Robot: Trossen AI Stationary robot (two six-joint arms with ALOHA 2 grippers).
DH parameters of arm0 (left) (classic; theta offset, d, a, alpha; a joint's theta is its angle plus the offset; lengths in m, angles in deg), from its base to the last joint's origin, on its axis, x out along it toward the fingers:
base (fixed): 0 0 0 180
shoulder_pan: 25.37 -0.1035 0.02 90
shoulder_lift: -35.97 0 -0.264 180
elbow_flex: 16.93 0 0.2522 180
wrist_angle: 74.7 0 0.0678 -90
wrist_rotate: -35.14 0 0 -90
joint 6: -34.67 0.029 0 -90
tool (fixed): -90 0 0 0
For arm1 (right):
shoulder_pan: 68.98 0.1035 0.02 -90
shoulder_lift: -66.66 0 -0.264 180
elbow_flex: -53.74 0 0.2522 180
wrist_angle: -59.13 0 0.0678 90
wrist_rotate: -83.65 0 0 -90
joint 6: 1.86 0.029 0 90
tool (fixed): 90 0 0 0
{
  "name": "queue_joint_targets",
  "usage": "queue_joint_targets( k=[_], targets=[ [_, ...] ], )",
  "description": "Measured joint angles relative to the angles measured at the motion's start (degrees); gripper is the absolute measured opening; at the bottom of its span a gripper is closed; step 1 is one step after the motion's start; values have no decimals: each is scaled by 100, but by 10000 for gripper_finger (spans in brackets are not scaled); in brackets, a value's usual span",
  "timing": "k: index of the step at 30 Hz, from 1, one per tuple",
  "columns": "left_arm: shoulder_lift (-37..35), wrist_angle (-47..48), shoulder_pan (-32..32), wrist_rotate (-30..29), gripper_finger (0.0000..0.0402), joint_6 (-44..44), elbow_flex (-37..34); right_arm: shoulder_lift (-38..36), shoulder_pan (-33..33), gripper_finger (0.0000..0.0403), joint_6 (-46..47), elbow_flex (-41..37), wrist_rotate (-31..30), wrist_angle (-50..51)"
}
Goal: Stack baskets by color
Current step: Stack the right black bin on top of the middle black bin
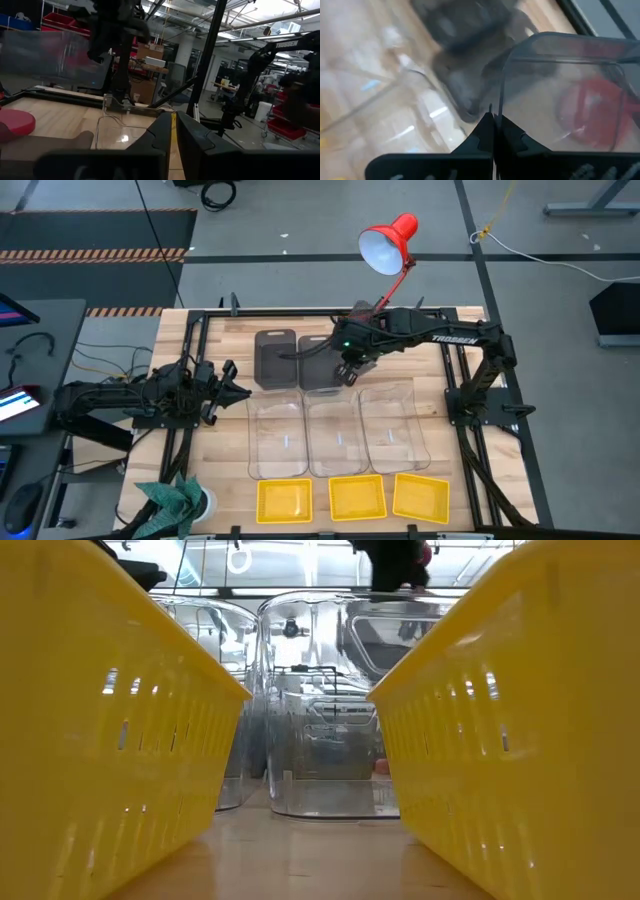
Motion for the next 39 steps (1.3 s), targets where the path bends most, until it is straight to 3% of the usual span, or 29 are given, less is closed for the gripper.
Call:
queue_joint_targets(
  k=[7,23,39],
  targets=[
    [0,1,0,0,32,0,0,260,124,4,-1100,81,537,-1129],
    [2,14,0,0,32,0,0,1147,520,5,-2910,57,-203,-1540],
    [0,18,0,-2,33,0,1,1504,427,4,-2822,53,-3,-1269]
  ],
)
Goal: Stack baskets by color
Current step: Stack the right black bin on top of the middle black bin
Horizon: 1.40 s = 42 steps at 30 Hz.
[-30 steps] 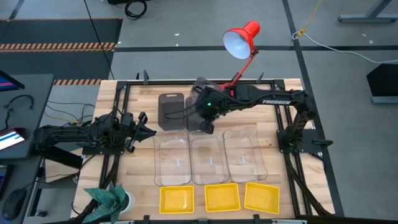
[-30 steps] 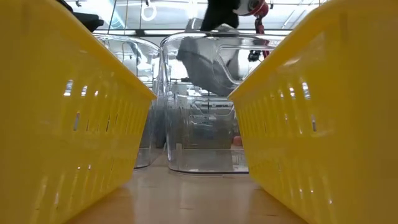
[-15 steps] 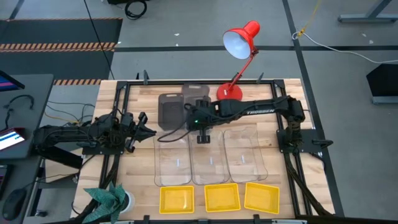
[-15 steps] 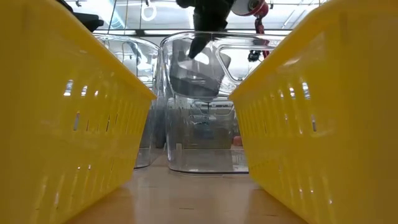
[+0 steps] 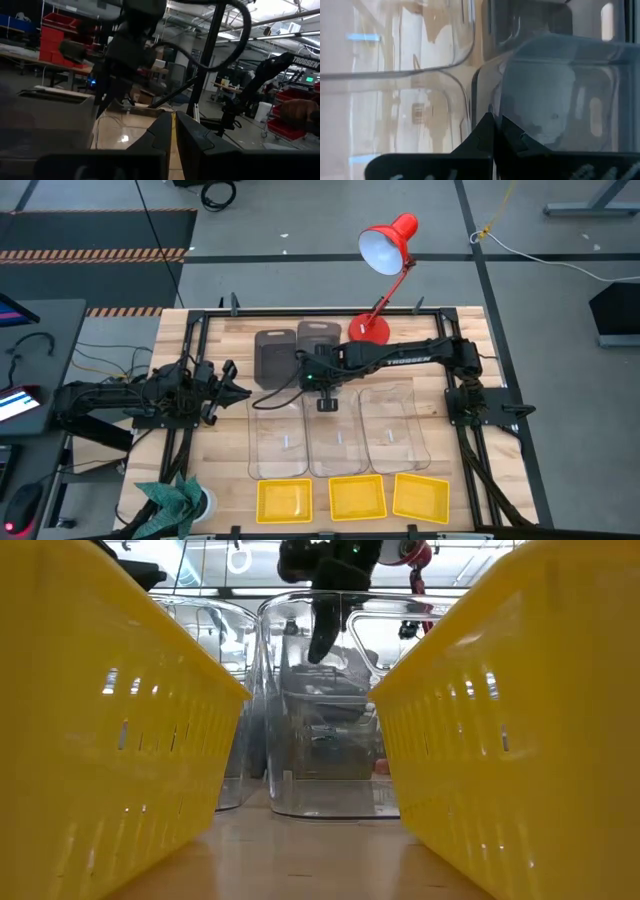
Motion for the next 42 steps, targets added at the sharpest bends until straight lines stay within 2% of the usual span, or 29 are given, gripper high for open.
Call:
queue_joint_targets(
  k=[23,42],
  targets=[
    [2,-14,0,2,33,0,-1,-11,-115,5,257,-44,238,12],
    [2,12,0,2,29,0,-1,401,-248,5,249,-46,305,170]
  ],
)
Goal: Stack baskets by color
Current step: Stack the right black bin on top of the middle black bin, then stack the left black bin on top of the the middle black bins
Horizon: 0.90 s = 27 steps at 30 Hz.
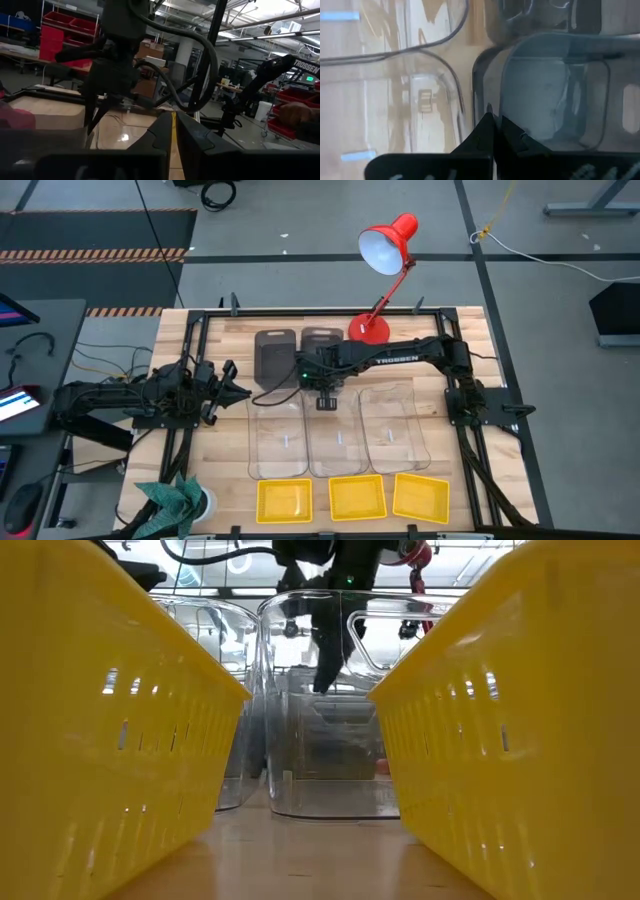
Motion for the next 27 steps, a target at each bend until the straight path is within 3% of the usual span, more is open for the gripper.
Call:
queue_joint_targets(
  k=[18,27],
  targets=[
    [0,-16,0,0,28,0,2,6,-6,47,-12,0,14,9],
    [0,-16,0,0,35,2,2,-18,-4,66,-8,108,452,43]
  ],
)
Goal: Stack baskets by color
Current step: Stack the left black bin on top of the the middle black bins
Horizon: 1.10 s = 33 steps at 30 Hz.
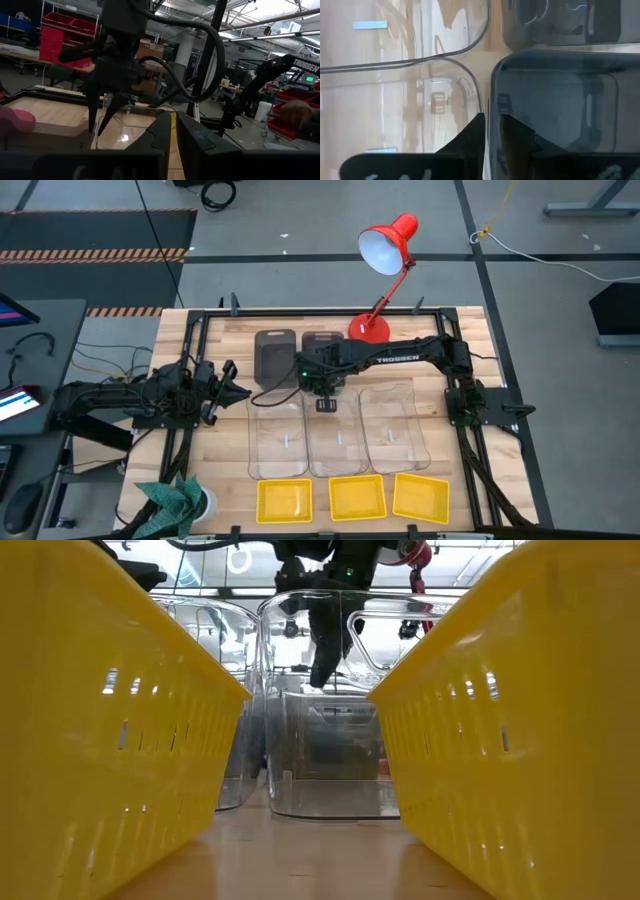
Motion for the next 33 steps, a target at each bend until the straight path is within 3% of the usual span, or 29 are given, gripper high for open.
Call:
queue_joint_targets(
  k=[8,25,33],
  targets=[
    [-1,0,0,-1,29,-2,-2,-2,0,89,0,141,0,-28],
    [-2,-4,0,0,30,0,-2,67,-197,96,-35,118,3,-1432],
    [-2,-13,0,0,34,0,0,63,-281,96,12,119,733,-2486]
  ],
)
